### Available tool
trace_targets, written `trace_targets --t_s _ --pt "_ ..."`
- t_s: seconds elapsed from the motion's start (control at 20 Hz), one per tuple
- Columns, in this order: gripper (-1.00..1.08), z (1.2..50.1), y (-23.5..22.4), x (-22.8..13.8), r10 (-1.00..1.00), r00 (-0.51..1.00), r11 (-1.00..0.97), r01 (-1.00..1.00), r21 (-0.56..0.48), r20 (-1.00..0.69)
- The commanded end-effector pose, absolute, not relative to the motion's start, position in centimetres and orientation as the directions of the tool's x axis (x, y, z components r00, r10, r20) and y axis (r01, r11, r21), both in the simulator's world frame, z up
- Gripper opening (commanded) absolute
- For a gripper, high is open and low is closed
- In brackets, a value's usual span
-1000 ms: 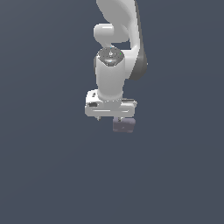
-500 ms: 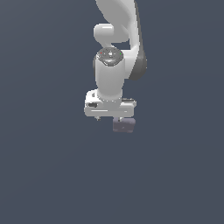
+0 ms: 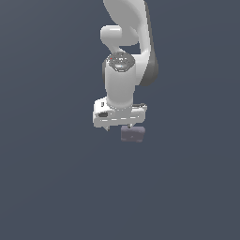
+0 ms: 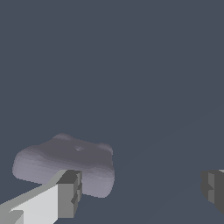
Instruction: Pick up the object and move it to a goal position.
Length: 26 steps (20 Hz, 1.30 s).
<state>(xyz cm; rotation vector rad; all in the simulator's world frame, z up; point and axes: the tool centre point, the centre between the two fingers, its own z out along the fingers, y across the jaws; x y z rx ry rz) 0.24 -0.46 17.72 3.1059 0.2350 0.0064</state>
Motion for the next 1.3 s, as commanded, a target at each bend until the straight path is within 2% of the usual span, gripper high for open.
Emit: trace_targets --t_s 0.0,0.6,1.25 --pt "1.00 17.5 -0.2 0.1 0.208 0.978 -0.978 0.208 0.026 0.000" --pt "1.00 16.6 1.6 -0.8 0.528 0.849 -0.849 0.528 0.017 -0.008" --pt "1.00 15.7 3.6 -1.9 0.807 0.591 -0.591 0.807 0.007 -0.009"
